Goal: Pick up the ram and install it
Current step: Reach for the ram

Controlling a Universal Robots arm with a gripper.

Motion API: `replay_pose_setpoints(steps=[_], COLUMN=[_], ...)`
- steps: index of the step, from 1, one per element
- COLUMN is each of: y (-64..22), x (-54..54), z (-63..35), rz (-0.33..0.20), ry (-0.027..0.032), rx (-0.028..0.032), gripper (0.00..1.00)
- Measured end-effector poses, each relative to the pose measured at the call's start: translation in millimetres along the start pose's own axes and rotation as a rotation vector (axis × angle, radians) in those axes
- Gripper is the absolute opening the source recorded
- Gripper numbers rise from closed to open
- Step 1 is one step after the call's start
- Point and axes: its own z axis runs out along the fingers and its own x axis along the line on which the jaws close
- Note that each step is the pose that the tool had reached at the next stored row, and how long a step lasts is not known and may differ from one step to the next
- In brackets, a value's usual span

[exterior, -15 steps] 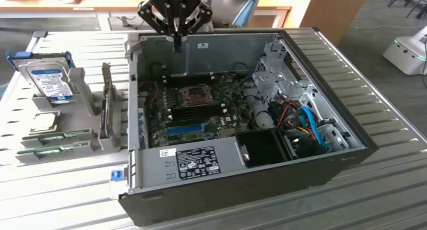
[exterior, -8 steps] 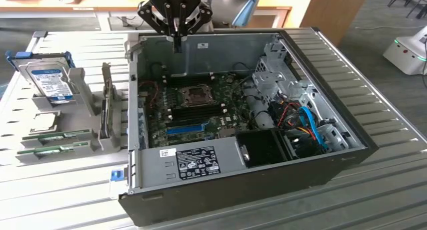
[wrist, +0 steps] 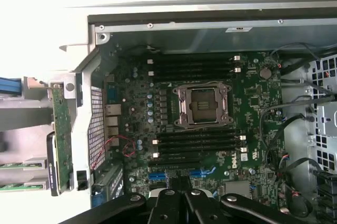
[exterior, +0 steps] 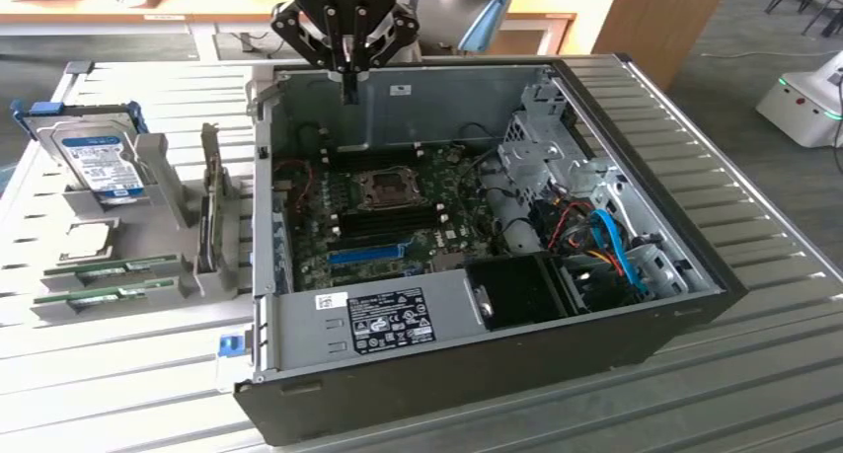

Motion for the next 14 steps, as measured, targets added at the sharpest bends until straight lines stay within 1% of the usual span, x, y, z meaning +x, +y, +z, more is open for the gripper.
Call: replay_pose_setpoints(steps=[9, 14], y=[-0.4, -0.7], x=[4.5, 8.7], z=[0.0, -0.1], rz=[0.000, 0.000], ry=[0.0000, 0.0000], rx=[0.0000, 0.0000], gripper=[0.11, 0.11])
